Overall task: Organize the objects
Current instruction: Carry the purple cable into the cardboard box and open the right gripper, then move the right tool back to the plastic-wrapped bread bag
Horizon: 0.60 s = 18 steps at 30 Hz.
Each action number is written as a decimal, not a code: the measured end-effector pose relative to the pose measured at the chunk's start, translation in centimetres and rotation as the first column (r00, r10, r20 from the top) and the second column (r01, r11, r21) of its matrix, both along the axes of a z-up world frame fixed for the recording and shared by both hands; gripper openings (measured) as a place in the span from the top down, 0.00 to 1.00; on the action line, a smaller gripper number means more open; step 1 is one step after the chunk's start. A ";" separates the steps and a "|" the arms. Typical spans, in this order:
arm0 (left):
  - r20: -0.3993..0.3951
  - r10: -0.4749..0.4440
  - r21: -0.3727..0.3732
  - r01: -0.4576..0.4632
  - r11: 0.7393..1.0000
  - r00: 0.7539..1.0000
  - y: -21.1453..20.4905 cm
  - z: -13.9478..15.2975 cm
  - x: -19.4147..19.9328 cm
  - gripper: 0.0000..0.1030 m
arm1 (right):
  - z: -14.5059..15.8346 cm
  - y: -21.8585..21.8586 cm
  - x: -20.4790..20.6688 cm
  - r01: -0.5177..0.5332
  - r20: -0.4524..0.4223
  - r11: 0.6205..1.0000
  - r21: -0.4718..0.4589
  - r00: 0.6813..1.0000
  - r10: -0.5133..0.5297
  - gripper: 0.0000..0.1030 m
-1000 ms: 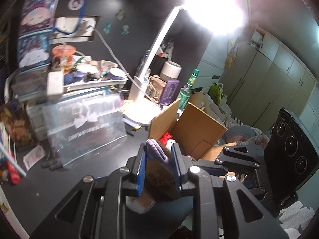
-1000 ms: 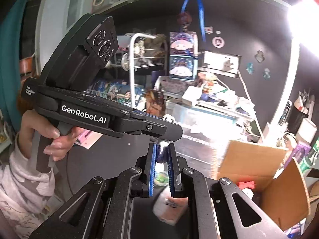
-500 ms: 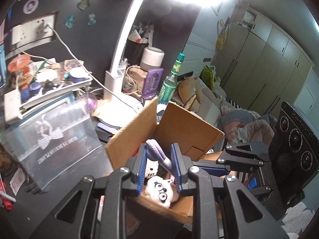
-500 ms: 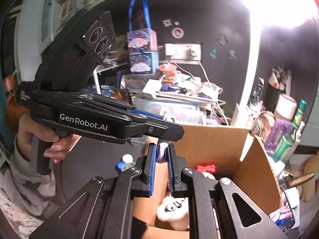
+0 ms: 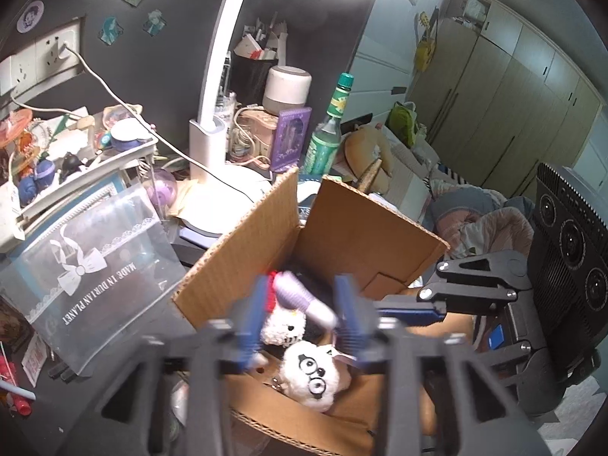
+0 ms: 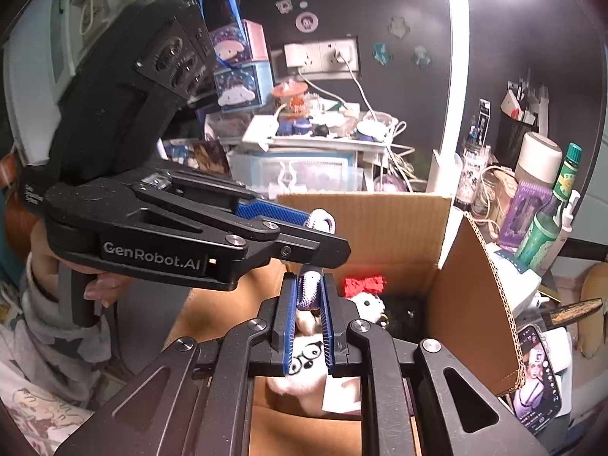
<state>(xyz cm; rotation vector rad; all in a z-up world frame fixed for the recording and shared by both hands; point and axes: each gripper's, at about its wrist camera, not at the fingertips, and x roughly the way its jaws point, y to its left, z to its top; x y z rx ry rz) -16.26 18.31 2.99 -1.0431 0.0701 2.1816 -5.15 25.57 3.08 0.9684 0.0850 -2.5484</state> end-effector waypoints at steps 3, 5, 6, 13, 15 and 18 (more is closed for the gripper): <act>-0.036 0.008 -0.013 -0.008 1.000 0.999 -0.2 0.3 0.4 0.35 | -0.1 0.2 0.0 0.015 0.009 1.000 0.012 1.000 -0.015 0.68; -0.040 0.007 -0.010 -0.008 1.000 0.999 -0.3 0.5 0.5 0.33 | -0.1 0.3 0.1 0.022 -0.001 1.000 0.021 1.000 -0.022 0.59; -0.044 0.010 -0.010 -0.010 1.000 0.999 -0.4 0.6 0.6 0.32 | -0.1 0.3 0.2 0.025 -0.003 0.999 0.028 1.000 -0.025 0.59; -0.081 0.017 -0.005 -0.018 1.000 0.997 -1.3 1.3 1.6 0.28 | 0.1 -0.1 0.6 0.027 -0.009 0.999 0.043 1.000 -0.027 0.59; -0.096 0.024 0.003 -0.024 1.000 0.995 -2.0 1.6 2.2 0.27 | 0.4 -0.4 0.9 0.027 -0.021 0.999 0.044 0.999 -0.027 0.59; -0.110 0.052 0.032 -0.049 0.998 0.993 -3.9 2.1 3.1 0.27 | 1.1 -1.2 1.6 0.023 -0.053 0.999 0.033 0.998 -0.021 0.59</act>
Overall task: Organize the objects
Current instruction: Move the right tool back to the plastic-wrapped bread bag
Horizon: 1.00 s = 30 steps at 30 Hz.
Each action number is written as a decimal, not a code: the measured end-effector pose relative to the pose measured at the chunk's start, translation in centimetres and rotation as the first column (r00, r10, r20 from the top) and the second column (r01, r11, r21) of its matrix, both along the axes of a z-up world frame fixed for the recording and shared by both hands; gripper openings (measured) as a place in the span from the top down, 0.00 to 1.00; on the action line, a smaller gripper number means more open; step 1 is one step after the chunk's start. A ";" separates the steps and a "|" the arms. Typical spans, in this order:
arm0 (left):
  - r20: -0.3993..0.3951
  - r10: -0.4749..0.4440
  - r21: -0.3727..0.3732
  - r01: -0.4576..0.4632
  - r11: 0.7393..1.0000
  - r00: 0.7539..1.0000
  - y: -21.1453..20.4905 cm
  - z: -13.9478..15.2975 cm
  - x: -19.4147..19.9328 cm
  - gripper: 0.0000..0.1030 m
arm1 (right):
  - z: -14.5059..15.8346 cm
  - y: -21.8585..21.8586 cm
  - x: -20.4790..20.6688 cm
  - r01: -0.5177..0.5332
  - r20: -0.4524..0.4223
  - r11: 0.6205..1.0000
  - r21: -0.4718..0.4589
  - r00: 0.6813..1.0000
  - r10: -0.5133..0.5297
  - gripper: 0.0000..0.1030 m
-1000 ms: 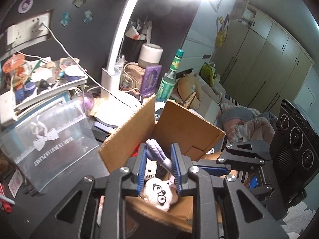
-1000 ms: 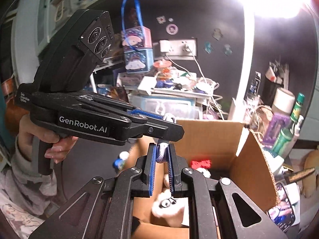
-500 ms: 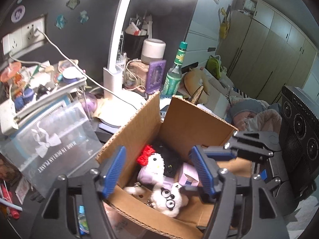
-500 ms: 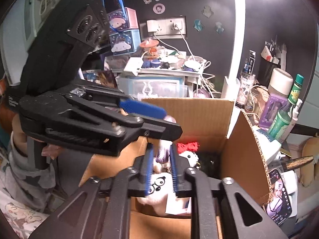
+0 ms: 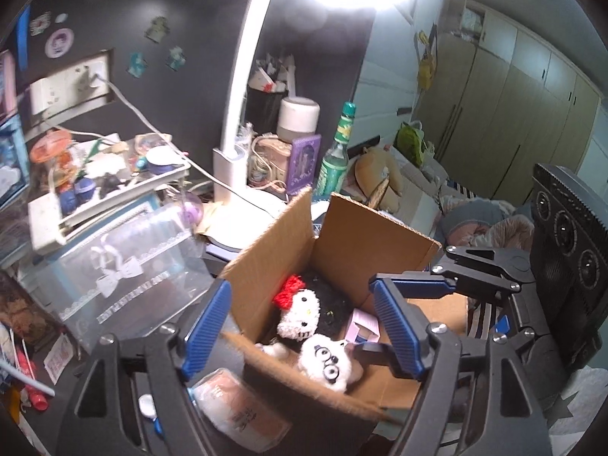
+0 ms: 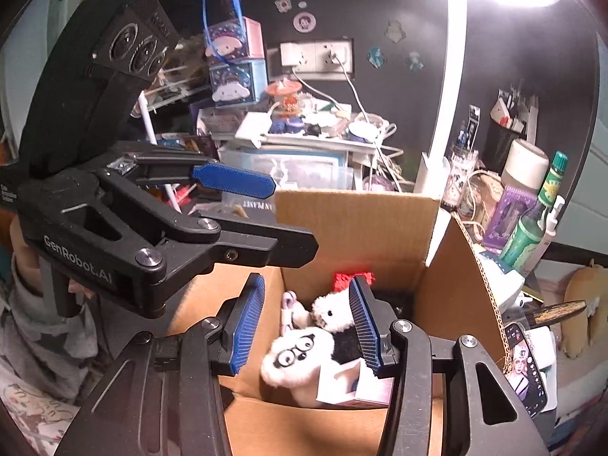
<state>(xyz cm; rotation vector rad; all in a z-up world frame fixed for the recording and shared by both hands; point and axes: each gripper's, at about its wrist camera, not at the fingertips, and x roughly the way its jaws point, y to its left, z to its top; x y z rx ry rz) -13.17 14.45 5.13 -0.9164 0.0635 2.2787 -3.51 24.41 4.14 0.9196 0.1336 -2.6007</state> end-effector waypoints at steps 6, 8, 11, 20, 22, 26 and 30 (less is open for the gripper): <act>-0.060 0.133 0.042 -0.131 0.991 0.989 -6.3 0.8 2.6 0.22 | 1.8 -3.6 2.1 -0.092 -0.093 0.994 -0.055 0.992 0.086 0.59; -0.067 0.173 0.052 -0.170 0.984 0.983 -8.6 0.6 3.5 0.21 | 1.8 -5.7 2.8 -0.140 -0.110 0.988 -0.060 0.985 0.133 0.59; -0.080 0.251 0.061 -0.247 0.967 0.965 -11.8 -0.4 4.7 0.19 | 0.9 -8.9 3.4 -0.212 -0.083 0.974 -0.076 0.975 0.206 0.59; -0.004 0.374 0.087 -0.372 0.924 0.927 -18.2 -6.3 7.7 0.18 | -7.6 -14.8 2.6 -0.169 0.133 0.974 -0.148 0.973 0.189 0.58; 0.017 0.380 0.089 -0.380 0.921 0.925 -18.8 -7.3 8.1 0.18 | -9.6 -14.9 2.3 -0.095 0.155 0.988 -0.124 0.981 0.114 0.51; 0.069 0.370 0.085 -0.375 0.923 0.926 -19.5 -9.2 8.3 0.18 | -13.5 -13.9 1.4 0.086 0.177 0.995 -0.055 0.981 -0.075 0.42; 0.095 0.369 0.087 -0.377 0.922 0.925 -19.7 -10.2 8.5 0.18 | -14.9 -13.8 0.9 0.164 0.113 0.985 0.048 0.979 -0.169 0.41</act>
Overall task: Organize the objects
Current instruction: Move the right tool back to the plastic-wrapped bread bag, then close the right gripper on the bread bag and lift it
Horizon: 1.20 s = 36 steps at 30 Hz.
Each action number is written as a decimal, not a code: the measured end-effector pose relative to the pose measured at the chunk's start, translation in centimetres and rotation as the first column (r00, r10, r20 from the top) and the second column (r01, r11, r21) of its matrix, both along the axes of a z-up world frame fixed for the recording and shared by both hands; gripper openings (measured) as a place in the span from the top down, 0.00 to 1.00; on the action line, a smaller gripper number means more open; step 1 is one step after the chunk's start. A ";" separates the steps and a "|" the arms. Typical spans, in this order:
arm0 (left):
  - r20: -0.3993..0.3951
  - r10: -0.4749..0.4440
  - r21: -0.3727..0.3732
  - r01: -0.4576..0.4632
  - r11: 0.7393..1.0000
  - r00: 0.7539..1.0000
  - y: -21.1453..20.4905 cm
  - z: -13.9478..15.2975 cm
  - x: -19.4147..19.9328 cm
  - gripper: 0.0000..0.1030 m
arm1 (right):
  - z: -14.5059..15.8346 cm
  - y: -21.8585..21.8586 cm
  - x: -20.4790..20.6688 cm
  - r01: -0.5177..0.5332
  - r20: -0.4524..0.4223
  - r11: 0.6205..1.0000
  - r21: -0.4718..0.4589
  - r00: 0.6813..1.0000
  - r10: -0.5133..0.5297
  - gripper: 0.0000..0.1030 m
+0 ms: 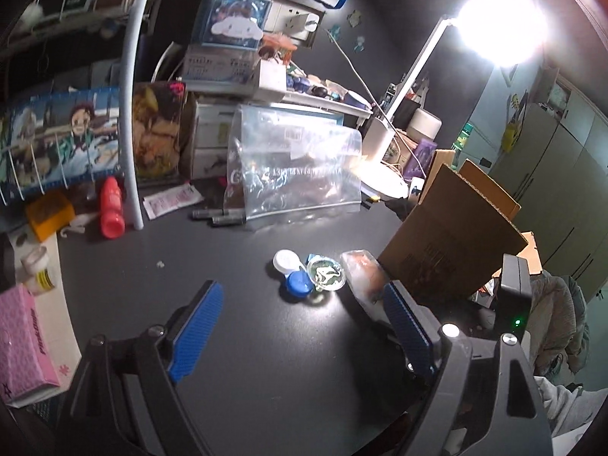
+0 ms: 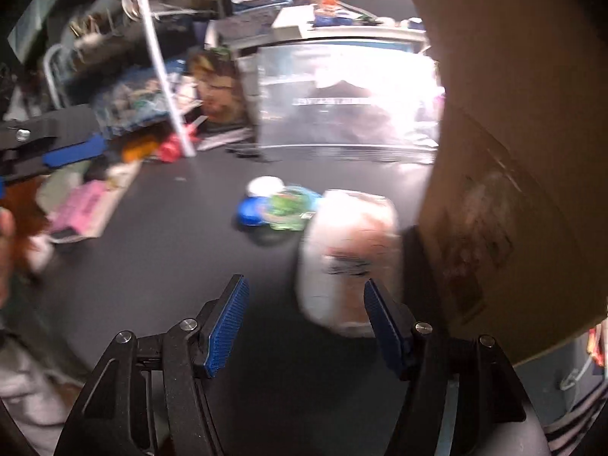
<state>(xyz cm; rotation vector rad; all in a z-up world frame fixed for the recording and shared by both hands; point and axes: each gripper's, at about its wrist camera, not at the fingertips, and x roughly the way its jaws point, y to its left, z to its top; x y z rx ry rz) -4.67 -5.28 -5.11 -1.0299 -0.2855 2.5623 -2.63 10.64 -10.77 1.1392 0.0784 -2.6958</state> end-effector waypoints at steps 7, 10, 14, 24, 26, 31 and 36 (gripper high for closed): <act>0.013 -0.002 0.009 0.002 1.000 1.000 0.2 -0.4 -0.1 0.18 | -1.0 0.2 -0.5 0.023 -0.029 0.999 0.044 0.999 -0.021 0.38; 0.024 -0.003 0.018 0.003 1.000 1.000 0.1 -0.6 -0.2 0.18 | -1.5 0.1 -0.9 0.022 -0.009 0.999 0.029 1.000 -0.021 0.37; 0.031 -0.008 0.008 0.008 1.000 0.999 0.3 -0.7 -0.4 0.18 | -1.8 0.2 -0.7 0.004 0.008 1.000 0.015 1.000 -0.005 0.37; 0.054 -0.030 0.001 0.030 1.000 0.998 1.2 -1.1 -0.9 0.18 | -1.1 -0.7 2.5 -0.083 0.019 0.996 -0.013 0.996 0.084 0.36; 0.052 -0.030 0.005 0.030 1.000 0.998 1.2 -0.9 -0.9 0.18 | -0.3 -1.1 3.7 -0.054 -0.058 0.998 0.032 0.997 0.056 0.36; 0.050 -0.032 -0.003 0.032 0.999 0.998 1.3 -0.6 -0.8 0.18 | -0.8 -1.7 2.9 0.002 -0.088 0.995 0.097 0.996 0.007 0.20; 0.049 -0.020 -0.005 0.020 1.000 0.999 1.0 -0.4 -0.7 0.18 | -2.4 -0.5 0.8 0.046 -0.021 0.998 0.047 0.999 -0.045 0.27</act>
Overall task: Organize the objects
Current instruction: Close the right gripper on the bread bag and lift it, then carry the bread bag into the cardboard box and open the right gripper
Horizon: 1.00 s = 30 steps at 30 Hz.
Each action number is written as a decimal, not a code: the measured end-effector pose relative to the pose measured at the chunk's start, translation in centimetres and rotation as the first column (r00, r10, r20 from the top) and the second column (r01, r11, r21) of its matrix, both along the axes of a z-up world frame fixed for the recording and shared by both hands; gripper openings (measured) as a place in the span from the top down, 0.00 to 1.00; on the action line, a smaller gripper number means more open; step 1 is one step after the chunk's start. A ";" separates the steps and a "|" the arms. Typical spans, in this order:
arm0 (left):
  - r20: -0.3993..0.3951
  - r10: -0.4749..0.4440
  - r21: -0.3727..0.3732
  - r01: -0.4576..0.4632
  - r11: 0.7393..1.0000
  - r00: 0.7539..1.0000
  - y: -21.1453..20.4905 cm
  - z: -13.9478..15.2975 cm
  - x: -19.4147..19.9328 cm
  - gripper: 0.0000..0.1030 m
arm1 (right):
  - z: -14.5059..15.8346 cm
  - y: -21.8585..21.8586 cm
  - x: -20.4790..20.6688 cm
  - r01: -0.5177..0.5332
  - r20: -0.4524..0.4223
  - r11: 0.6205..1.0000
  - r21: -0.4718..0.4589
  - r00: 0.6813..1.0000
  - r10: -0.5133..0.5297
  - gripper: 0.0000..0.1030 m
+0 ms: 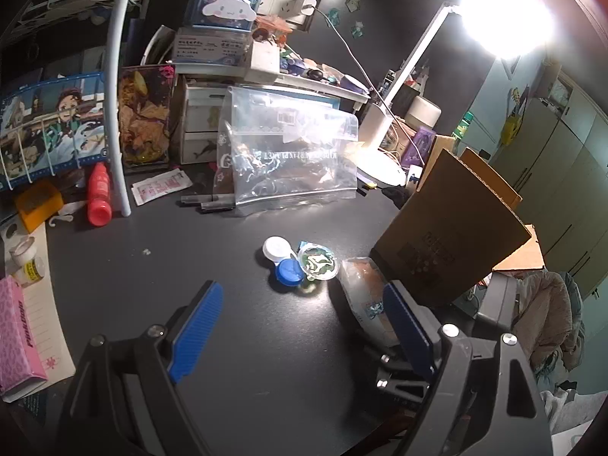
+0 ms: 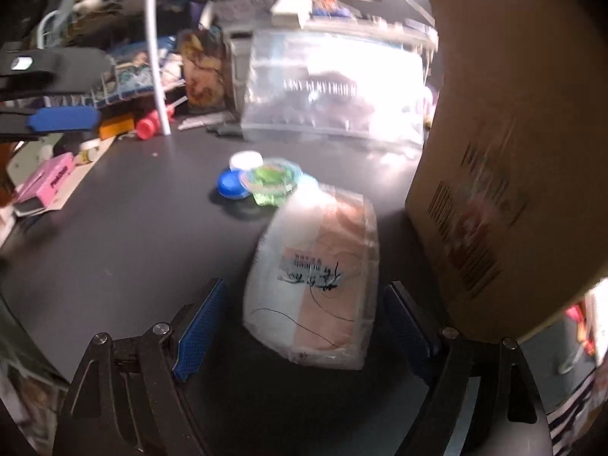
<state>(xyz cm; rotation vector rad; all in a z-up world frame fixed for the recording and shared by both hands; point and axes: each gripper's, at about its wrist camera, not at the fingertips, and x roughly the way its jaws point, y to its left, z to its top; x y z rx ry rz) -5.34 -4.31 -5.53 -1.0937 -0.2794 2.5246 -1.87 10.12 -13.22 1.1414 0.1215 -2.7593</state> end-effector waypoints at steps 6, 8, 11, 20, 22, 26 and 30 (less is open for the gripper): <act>0.010 -0.009 -0.008 0.010 1.000 1.000 0.3 0.0 -0.2 0.18 | 0.2 0.6 0.6 -0.019 -0.021 1.000 -0.006 1.000 0.019 0.62; 0.018 -0.021 -0.009 0.021 1.000 1.000 0.7 -0.1 -0.3 0.18 | 0.5 0.8 0.7 -0.044 -0.019 0.999 -0.018 0.999 0.044 0.66; 0.026 -0.051 0.001 0.051 0.999 0.998 1.5 -0.2 -0.3 0.18 | 1.6 0.7 1.4 -0.099 -0.047 0.995 -0.028 0.994 0.097 0.73; 0.038 -0.128 0.050 0.126 0.991 0.991 3.3 0.3 -0.2 0.19 | 6.8 -1.7 3.7 -0.417 -0.145 0.901 -0.118 0.905 0.400 0.73; 0.023 -0.131 0.069 0.129 0.989 0.991 3.1 0.8 0.1 0.23 | 7.6 -2.3 3.9 -0.446 -0.164 0.890 -0.091 0.888 0.429 0.74; -0.007 -0.124 0.065 0.124 0.990 0.992 3.0 2.4 0.3 0.40 | 9.3 -2.9 4.1 -0.506 -0.192 0.861 -0.062 0.852 0.487 0.74; -0.041 -0.135 0.057 0.138 0.989 0.990 3.5 4.1 0.1 0.50 | 10.8 -2.2 4.2 -0.515 -0.226 0.857 -0.022 0.838 0.497 0.74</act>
